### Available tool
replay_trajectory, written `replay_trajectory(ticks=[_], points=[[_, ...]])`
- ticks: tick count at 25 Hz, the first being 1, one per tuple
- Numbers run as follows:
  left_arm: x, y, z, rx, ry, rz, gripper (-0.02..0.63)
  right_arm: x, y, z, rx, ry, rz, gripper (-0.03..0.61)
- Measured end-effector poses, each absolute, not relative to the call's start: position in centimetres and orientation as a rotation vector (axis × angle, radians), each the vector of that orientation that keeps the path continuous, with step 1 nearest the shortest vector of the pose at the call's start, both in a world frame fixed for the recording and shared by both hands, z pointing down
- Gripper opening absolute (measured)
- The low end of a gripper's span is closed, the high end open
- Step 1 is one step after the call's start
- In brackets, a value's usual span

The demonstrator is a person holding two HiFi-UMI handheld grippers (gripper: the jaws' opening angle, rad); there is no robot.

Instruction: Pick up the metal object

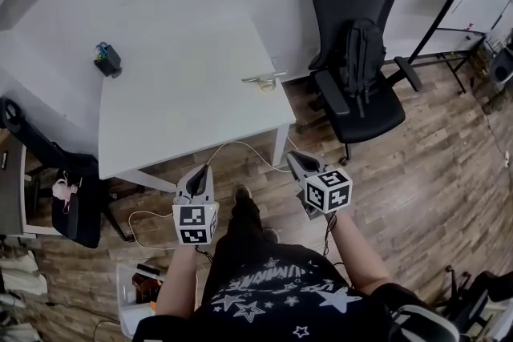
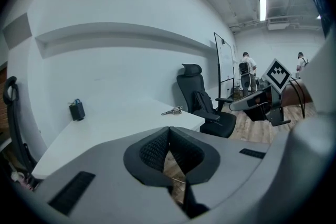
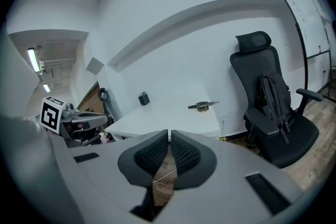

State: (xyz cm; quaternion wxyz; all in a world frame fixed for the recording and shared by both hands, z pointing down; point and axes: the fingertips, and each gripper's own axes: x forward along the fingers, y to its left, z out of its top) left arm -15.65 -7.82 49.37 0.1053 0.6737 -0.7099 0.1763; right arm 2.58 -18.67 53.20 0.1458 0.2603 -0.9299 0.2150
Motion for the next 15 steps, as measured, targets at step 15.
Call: replay_trajectory(ticks=[15], points=[[-16.7,-29.4,50.8,2.304,-1.827,0.728,0.021,2.4,-33.9,54.0,1.072,-2.564,0.673,0.049]])
